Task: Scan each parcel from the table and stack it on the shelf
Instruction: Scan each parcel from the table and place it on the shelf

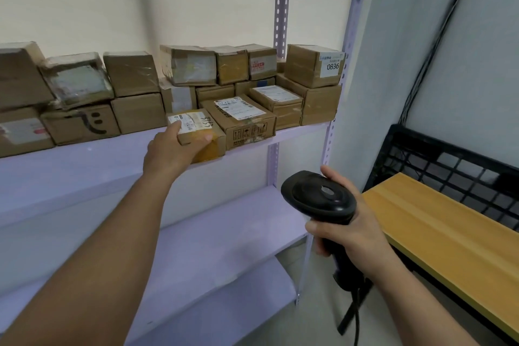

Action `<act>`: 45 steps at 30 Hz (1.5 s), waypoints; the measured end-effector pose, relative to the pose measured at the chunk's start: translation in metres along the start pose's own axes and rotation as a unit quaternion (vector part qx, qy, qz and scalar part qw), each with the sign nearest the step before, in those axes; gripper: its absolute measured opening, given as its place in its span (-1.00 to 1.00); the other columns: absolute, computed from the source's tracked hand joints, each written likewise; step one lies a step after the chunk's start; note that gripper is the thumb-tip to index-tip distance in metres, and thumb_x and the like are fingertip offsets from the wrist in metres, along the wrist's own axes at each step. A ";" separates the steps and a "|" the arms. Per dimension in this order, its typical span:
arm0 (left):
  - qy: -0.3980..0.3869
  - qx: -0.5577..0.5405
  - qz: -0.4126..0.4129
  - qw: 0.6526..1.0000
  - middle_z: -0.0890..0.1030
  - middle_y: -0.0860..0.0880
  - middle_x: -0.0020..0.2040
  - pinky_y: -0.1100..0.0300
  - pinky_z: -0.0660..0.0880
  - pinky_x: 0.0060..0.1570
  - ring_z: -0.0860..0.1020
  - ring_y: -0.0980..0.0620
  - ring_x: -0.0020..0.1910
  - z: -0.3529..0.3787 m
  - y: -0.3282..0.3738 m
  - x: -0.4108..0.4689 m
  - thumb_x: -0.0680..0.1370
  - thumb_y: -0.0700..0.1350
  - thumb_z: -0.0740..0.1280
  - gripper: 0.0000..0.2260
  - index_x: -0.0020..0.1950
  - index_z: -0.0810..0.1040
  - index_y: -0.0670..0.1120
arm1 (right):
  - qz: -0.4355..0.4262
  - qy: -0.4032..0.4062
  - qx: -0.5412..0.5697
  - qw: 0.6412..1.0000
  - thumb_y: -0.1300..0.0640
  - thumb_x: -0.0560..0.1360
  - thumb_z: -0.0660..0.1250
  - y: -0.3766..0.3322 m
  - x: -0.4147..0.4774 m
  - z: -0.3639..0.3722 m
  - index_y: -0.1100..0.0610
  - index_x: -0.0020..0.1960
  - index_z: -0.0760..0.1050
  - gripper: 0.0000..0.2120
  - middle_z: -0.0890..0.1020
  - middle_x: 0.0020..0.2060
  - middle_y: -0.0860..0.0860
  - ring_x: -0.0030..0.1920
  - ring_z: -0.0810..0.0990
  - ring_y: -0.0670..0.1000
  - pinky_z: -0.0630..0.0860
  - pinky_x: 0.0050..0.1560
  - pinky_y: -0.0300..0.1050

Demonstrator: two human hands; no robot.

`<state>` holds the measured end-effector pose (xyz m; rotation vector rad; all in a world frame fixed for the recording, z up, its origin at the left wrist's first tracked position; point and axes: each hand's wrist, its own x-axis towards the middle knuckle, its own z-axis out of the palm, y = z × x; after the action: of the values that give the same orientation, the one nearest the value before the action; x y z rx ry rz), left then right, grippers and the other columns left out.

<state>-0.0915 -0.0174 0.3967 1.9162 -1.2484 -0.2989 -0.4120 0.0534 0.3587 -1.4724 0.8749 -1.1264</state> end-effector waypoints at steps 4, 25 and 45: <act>0.006 0.047 0.026 0.999 0.33 -0.15 0.46 -0.06 0.36 0.28 0.33 -0.17 0.40 0.003 -0.001 -0.004 0.44 0.20 0.42 -0.23 0.54 0.19 -0.01 | 0.001 -0.001 0.004 1.000 0.33 0.23 0.52 0.002 -0.003 0.001 -0.24 0.37 0.39 -0.16 0.65 -0.08 0.21 -0.49 0.51 0.20 0.49 -0.43 -0.02; 0.147 0.060 0.148 0.976 0.15 -0.19 0.53 -0.13 0.23 0.35 0.19 -0.22 0.45 0.048 0.027 -0.089 0.49 0.11 0.40 -0.32 0.49 0.22 -0.12 | -0.013 0.028 -0.036 0.999 0.41 0.30 0.51 -0.014 -0.062 -0.035 -0.11 0.45 0.30 -0.15 0.67 -0.26 0.07 -0.51 0.53 0.15 0.48 -0.49 -0.04; -0.114 -0.084 0.261 0.955 0.50 -0.15 0.24 0.05 0.34 0.22 0.44 -0.15 0.24 0.247 0.176 -0.400 0.45 0.01 0.48 -0.42 0.38 0.41 -0.17 | -0.028 0.191 -0.095 0.976 0.41 0.33 0.52 -0.026 -0.283 -0.225 -0.20 0.39 0.29 -0.15 0.58 0.10 -0.05 -0.39 0.60 -0.01 0.56 -0.44 -0.08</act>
<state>-0.5433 0.1666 0.2784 1.3714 -1.7674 -0.3391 -0.7109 0.2573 0.3325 -1.4637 1.2421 -1.4295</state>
